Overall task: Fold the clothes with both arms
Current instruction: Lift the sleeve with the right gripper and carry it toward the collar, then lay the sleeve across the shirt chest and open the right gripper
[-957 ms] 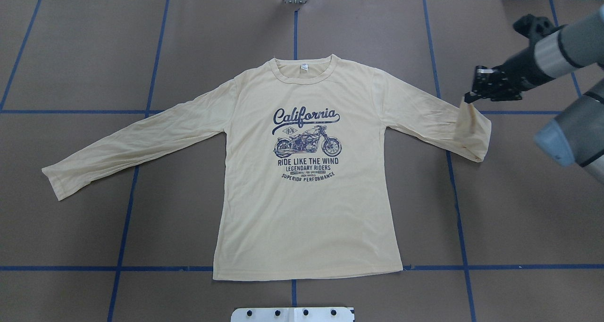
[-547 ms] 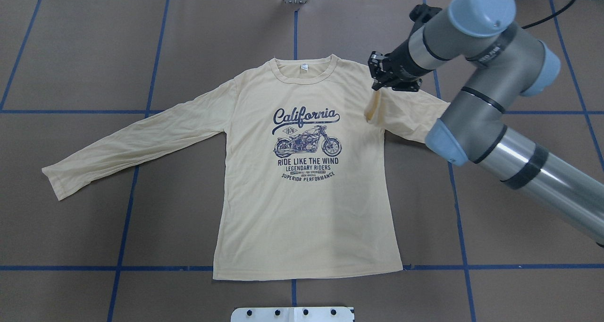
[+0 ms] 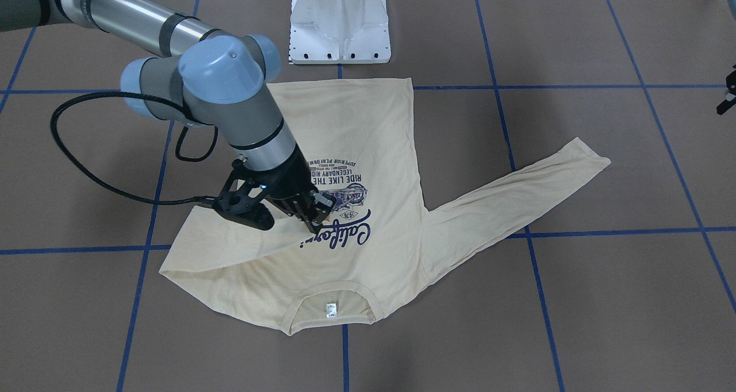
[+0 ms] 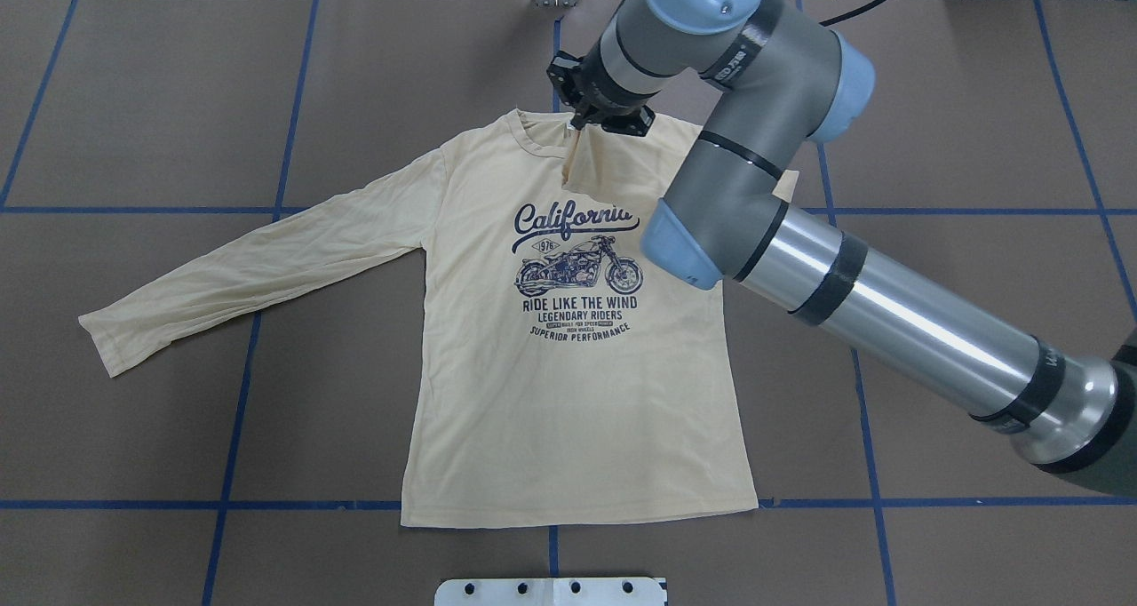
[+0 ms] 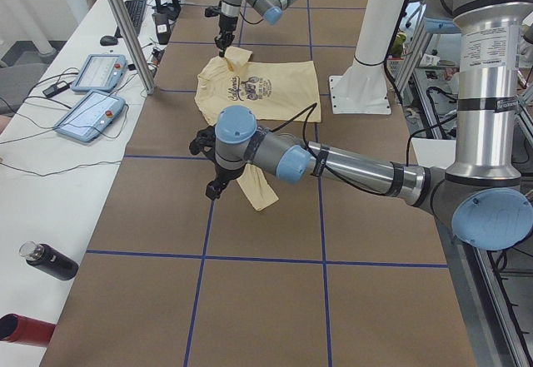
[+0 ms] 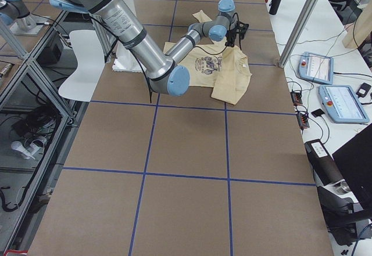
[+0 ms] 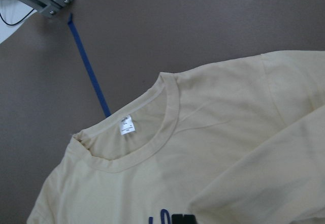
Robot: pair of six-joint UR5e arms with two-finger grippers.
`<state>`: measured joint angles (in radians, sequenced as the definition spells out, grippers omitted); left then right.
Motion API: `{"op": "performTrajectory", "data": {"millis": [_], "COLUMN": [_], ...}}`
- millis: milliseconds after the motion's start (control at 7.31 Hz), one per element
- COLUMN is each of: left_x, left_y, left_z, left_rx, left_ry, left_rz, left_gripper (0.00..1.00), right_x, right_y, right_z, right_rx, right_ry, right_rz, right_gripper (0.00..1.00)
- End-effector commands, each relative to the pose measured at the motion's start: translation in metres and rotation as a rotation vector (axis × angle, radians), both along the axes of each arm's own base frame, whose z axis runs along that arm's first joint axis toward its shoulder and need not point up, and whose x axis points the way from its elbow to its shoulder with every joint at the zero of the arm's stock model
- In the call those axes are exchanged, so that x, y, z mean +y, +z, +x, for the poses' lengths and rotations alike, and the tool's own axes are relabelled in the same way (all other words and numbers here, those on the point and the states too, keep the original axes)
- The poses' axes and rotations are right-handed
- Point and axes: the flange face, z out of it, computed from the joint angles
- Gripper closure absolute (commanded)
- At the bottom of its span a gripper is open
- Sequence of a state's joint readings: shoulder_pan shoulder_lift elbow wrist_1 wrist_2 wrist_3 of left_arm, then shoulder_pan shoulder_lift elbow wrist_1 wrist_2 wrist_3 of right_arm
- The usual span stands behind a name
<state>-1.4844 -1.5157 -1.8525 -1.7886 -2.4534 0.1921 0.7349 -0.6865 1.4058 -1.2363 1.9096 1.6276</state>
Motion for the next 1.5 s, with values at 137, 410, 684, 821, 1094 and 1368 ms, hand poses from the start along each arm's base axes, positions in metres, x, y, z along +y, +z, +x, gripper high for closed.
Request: {"op": "performTrajectory", "data": {"millis": [137,410,684,821,1094,1368], "left_x": [-0.001,-0.001,-0.001,-0.001,-0.001,-0.002], "left_y": [0.004,0.007,0.002,0.000,-0.003,-0.001], "left_z": [0.000,0.001,0.001,0.003,0.007,0.011], "left_rx": [-0.001,-0.002,0.000,0.001,0.004,0.004], "left_ry": [0.001,0.001,0.004,0.007,0.014,0.023], "left_rz": [-0.008,-0.012,-0.003,0.001,0.032,0.028], "left_gripper": [0.00,0.00,0.00,0.00,0.00,0.00], "right_x": [0.015,0.027,0.029,0.040,0.039,0.037], "right_y": [-0.083,-0.083,-0.116,-0.113,-0.110,-0.117], "right_z": [-0.084,-0.129,-0.171,-0.184,-0.200,-0.200], "right_rx": [0.023,0.086,0.127,0.125,0.118,0.119], "right_ry": [-0.013,-0.015,-0.010,-0.009,0.000,0.012], "right_rz": [0.073,0.118,0.124,0.151,0.168,0.173], "right_gripper": [1.00,1.00,1.00,1.00,1.00,0.03]}}
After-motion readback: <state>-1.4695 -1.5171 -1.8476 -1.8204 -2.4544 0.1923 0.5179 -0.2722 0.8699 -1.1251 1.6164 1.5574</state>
